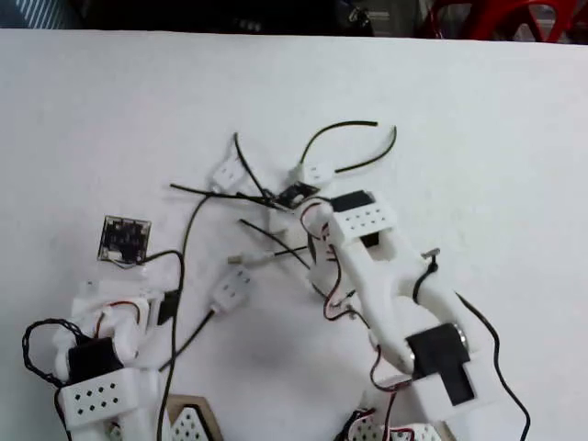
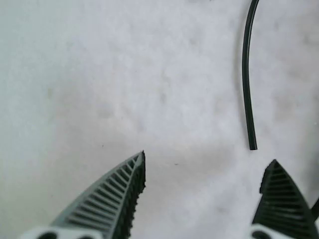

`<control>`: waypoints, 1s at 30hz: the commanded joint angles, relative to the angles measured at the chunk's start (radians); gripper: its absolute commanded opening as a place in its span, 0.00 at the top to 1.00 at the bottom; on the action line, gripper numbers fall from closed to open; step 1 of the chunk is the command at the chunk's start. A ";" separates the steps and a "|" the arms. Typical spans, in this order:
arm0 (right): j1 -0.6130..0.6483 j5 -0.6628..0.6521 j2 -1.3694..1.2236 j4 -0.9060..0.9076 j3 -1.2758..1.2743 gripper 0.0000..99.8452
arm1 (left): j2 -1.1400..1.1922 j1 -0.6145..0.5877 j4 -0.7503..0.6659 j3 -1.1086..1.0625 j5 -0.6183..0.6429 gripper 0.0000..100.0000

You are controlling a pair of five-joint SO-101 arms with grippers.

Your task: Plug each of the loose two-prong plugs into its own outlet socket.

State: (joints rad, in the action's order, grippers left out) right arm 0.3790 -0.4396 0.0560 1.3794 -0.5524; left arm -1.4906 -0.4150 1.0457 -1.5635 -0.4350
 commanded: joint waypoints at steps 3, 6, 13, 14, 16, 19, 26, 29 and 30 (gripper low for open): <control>-0.016 0.008 0.297 0.203 0.098 0.98 | -0.013 -0.005 -0.018 0.006 0.006 0.64; -0.012 0.008 0.470 0.268 0.118 0.98 | -0.013 -0.004 -0.018 0.006 0.006 0.64; 0.007 0.018 0.791 0.280 0.118 0.98 | -0.013 0.015 -0.025 0.089 0.017 0.64; 0.021 0.028 0.817 0.272 0.118 0.98 | -0.013 0.024 -0.025 0.115 0.020 0.65; 0.053 0.104 0.855 0.249 0.118 0.98 | -0.013 0.048 -0.025 0.173 0.075 0.64; 0.131 0.226 0.888 0.197 0.118 0.98 | -0.013 0.099 -0.025 0.258 0.190 0.64; 0.354 0.405 0.892 0.085 0.118 0.98 | -0.013 0.263 -0.026 0.370 0.344 0.64; 0.438 0.448 0.892 0.045 0.107 0.98 | -0.013 0.323 -0.029 0.419 0.377 0.64; 0.461 0.451 0.897 0.025 0.091 0.98 | -0.013 0.338 -0.026 0.442 0.377 0.64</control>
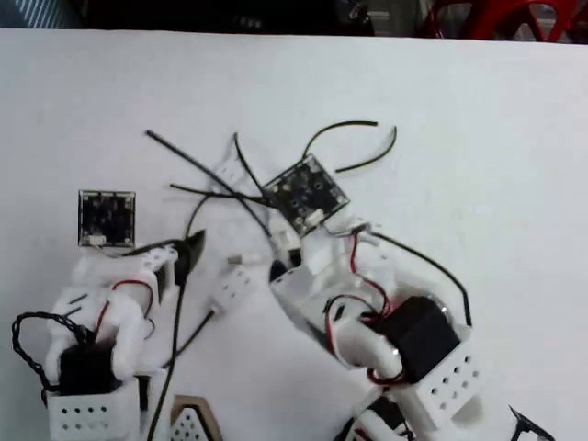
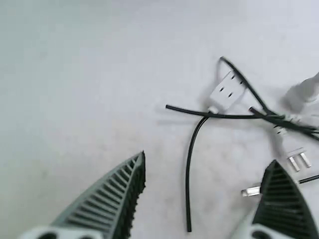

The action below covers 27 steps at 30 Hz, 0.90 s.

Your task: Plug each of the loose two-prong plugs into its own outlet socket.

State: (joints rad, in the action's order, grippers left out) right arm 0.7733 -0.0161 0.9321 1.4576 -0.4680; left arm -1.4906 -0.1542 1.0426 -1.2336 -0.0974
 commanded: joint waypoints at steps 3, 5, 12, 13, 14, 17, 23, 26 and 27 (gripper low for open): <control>0.101 0.035 0.024 -0.137 -0.074 0.98 | -0.013 0.120 -0.023 0.172 0.040 0.64; 0.101 0.040 0.024 -0.203 -0.133 0.98 | -0.013 0.150 -0.021 0.199 0.035 0.64; 0.101 0.038 0.015 -0.329 -0.233 0.98 | -0.015 0.237 -0.003 0.219 0.028 0.64; 0.101 0.038 0.015 -0.341 -0.241 0.98 | -0.015 0.255 0.015 0.232 0.011 0.64; 0.101 0.037 0.015 -0.358 -0.252 0.98 | -0.015 0.278 0.040 0.245 -0.015 0.64; 0.101 0.032 0.015 -0.409 -0.288 0.98 | -0.015 0.337 0.095 0.287 -0.068 0.64; 0.094 0.032 0.015 -0.458 -0.358 0.98 | -0.013 0.246 0.091 0.265 -0.075 0.64; 0.054 0.032 0.013 -0.518 -0.413 0.98 | -0.013 0.113 0.046 0.221 -0.075 0.64; 0.042 0.031 0.013 -0.542 -0.436 0.98 | -0.013 0.061 0.029 0.198 -0.075 0.64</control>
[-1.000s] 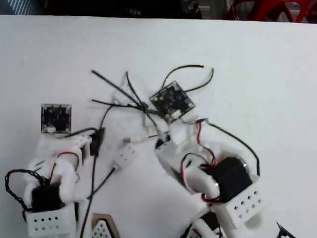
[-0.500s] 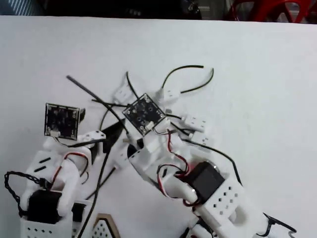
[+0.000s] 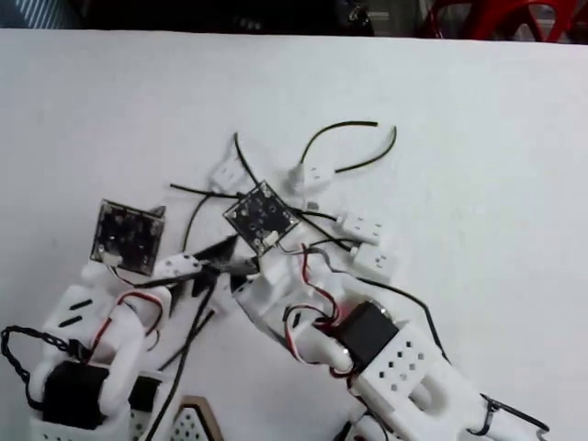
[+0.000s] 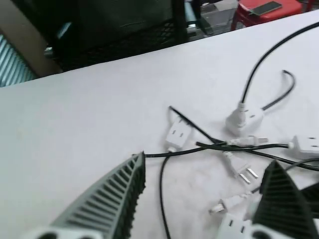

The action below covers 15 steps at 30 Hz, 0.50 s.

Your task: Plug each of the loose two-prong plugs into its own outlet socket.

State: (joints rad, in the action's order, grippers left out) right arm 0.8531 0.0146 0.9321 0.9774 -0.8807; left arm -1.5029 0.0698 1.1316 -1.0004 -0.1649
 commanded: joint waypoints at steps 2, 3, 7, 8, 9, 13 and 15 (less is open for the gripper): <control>-0.050 0.000 0.013 -0.110 -0.068 0.98 | -0.001 -0.269 -0.089 -0.091 -0.008 0.64; -0.050 0.000 0.013 -0.131 -0.084 0.98 | -0.001 -0.318 -0.106 -0.126 -0.008 0.64; -0.047 -0.052 -0.038 -0.194 -0.117 0.98 | -0.001 -0.450 -0.190 -0.290 -0.008 0.64; -0.047 -0.061 -0.071 -0.209 -0.117 0.98 | -0.001 -0.466 -0.213 -0.333 -0.008 0.64; -0.047 -0.063 -0.111 -0.228 -0.117 0.98 | -0.001 -0.478 -0.235 -0.367 -0.008 0.64; -0.045 -0.071 -0.268 -0.306 -0.115 0.98 | -0.001 -0.484 -0.273 -0.422 -0.008 0.65; -0.045 -0.071 -0.321 -0.309 -0.095 0.98 | -0.001 -0.484 -0.267 -0.423 -0.003 0.65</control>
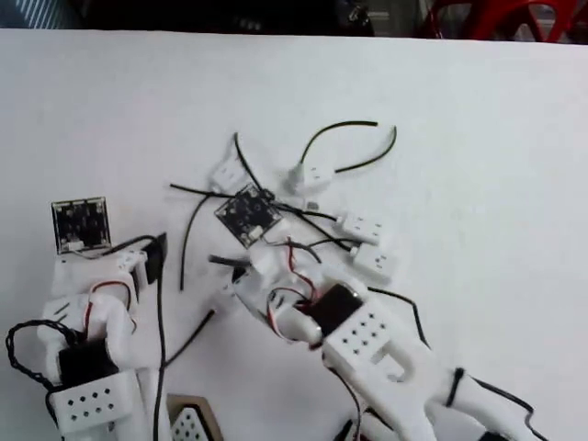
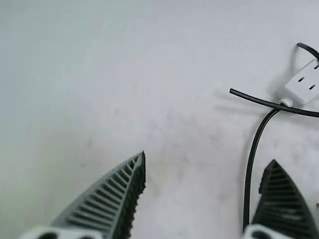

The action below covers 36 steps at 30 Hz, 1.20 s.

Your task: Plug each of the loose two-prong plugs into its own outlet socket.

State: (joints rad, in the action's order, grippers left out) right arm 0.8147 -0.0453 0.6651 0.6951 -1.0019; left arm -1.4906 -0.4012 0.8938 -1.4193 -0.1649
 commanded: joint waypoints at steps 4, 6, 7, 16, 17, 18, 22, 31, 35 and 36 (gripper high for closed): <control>-0.007 -0.011 -0.122 0.002 0.074 0.98 | -0.013 -0.013 -0.029 -0.006 -0.003 0.65; -0.007 -0.011 -0.154 -0.004 0.078 0.98 | -0.013 -0.013 -0.029 -0.006 -0.003 0.65; -0.007 -0.011 -0.171 -0.005 0.080 0.98 | -0.013 -0.013 -0.029 -0.006 -0.003 0.65; -0.007 -0.011 -0.232 -0.022 0.100 0.98 | -0.013 -0.013 -0.029 -0.021 -0.006 0.65; -0.007 -0.011 -0.232 -0.021 0.100 0.98 | -0.013 -0.013 -0.029 -0.021 -0.006 0.65; -0.008 -0.011 -0.234 -0.021 0.100 0.98 | -0.013 -0.013 -0.029 -0.021 -0.006 0.65; -0.013 -0.012 -0.236 -0.021 0.097 0.98 | -0.013 -0.013 -0.029 -0.021 -0.006 0.65; -0.016 -0.020 -0.236 -0.022 0.095 0.98 | -0.013 -0.013 -0.029 -0.021 -0.006 0.65; -0.044 -0.066 -0.236 -0.038 0.091 0.98 | -0.013 -0.013 -0.029 -0.023 -0.006 0.65; -0.045 -0.066 -0.237 -0.042 0.089 0.98 | -0.013 -0.013 -0.029 -0.023 -0.006 0.65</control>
State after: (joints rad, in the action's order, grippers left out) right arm 0.7917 -0.0959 0.4304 0.6736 -0.9329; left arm -1.4906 -0.4058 0.8892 -1.4484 -0.1649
